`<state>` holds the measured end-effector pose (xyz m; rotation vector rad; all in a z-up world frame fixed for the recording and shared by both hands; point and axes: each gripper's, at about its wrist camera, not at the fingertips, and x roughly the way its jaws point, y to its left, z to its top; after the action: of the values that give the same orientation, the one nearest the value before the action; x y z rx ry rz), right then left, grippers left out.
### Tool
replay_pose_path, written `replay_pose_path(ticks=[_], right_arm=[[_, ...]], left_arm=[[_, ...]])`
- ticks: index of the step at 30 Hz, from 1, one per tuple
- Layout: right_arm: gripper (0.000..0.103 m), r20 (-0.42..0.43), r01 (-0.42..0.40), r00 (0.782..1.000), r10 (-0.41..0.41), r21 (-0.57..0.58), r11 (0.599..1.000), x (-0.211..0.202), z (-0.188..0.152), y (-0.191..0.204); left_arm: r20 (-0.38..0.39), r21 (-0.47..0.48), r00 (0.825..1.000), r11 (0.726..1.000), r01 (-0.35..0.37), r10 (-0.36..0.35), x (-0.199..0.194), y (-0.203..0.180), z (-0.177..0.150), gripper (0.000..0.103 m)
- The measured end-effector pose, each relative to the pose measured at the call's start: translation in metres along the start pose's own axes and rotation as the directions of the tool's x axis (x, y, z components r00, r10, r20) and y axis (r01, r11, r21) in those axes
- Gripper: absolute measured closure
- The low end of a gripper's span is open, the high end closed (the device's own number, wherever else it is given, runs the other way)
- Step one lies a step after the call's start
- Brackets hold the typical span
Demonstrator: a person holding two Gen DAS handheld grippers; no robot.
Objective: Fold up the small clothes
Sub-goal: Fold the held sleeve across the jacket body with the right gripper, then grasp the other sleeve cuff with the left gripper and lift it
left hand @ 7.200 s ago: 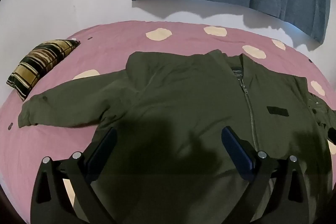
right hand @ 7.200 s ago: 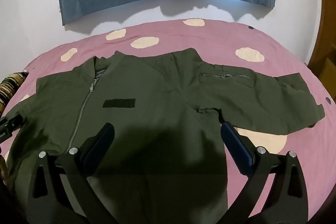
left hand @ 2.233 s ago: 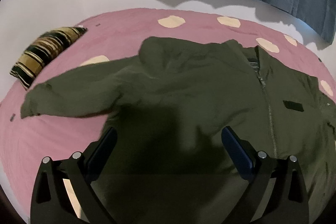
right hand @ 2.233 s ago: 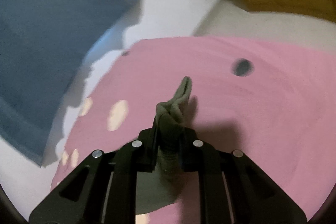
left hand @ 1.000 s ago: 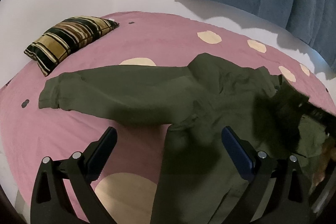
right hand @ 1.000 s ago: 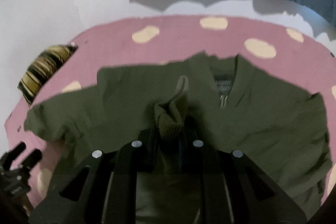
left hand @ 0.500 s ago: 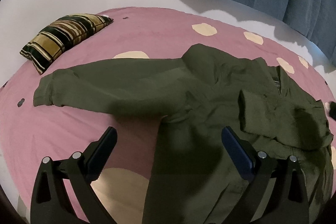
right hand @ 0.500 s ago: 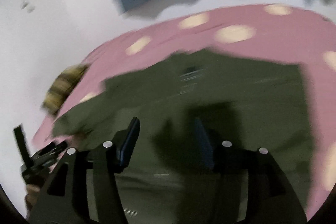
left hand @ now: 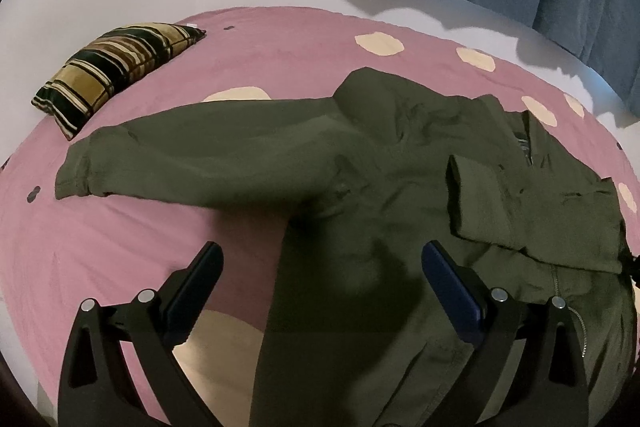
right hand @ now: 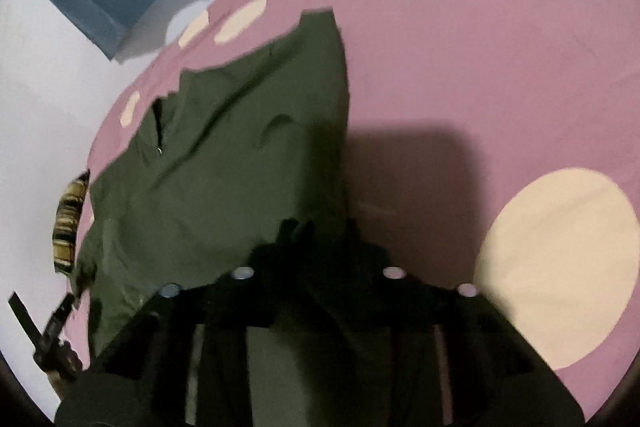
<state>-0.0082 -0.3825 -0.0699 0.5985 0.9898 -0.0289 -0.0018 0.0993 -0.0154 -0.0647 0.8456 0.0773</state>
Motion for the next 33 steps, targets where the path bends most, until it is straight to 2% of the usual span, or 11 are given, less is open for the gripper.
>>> replay_pose_path(ticks=[8, 10, 11, 16, 18, 20, 23, 27, 28, 33], right_arm=[[0.084, 0.015, 0.011, 1.000, -0.011, -0.024, 1.000, 0.005, 0.000, -0.001], [0.081, 0.029, 0.000, 1.000, 0.001, -0.026, 1.000, 0.000, -0.001, -0.001], [0.076, 0.036, 0.003, 0.999, -0.002, -0.022, 1.000, -0.004, -0.003, -0.003], [0.071, 0.141, 0.066, 0.988, -0.060, -0.043, 0.997, -0.033, -0.012, 0.010], [0.065, 0.187, 0.067, 0.981, -0.054, -0.062, 0.996, -0.046, -0.016, 0.019], [0.060, 0.222, 0.061, 0.974, -0.043, -0.077, 0.995, -0.056, -0.019, 0.027], [0.058, 0.249, 0.040, 0.968, -0.015, -0.097, 0.994, -0.064, -0.023, 0.040], [0.057, 0.246, 0.011, 0.969, 0.021, -0.127, 0.992, -0.063, -0.030, 0.059], [0.057, 0.242, 0.009, 0.970, 0.026, -0.141, 0.990, -0.061, -0.031, 0.066], [0.057, 0.214, -0.004, 0.976, 0.044, -0.181, 0.983, -0.050, -0.036, 0.092]], left_arm=[[-0.024, -0.062, 1.000, 0.998, 0.009, -0.011, 0.005, 0.011, 0.001, 0.004], [-0.034, -0.084, 0.999, 0.996, 0.026, -0.029, 0.005, 0.016, 0.001, 0.004], [-0.038, -0.092, 0.998, 0.995, 0.039, -0.042, 0.005, 0.019, 0.001, 0.004], [-0.057, -0.178, 0.993, 0.980, 0.089, -0.101, 0.006, 0.052, 0.001, 0.004], [-0.052, -0.227, 0.993, 0.969, 0.094, -0.109, 0.007, 0.071, 0.001, 0.004], [-0.046, -0.296, 0.992, 0.950, 0.101, -0.120, 0.011, 0.098, 0.001, 0.004], [-0.046, -0.406, 0.992, 0.910, 0.086, -0.114, 0.020, 0.143, -0.002, 0.005], [-0.022, -0.538, 0.992, 0.838, 0.096, -0.127, 0.035, 0.203, -0.005, 0.005], [-0.016, -0.551, 0.991, 0.829, 0.100, -0.131, 0.038, 0.211, -0.004, 0.005], [0.050, -0.662, 0.983, 0.731, 0.165, -0.177, 0.052, 0.264, 0.006, 0.005]])
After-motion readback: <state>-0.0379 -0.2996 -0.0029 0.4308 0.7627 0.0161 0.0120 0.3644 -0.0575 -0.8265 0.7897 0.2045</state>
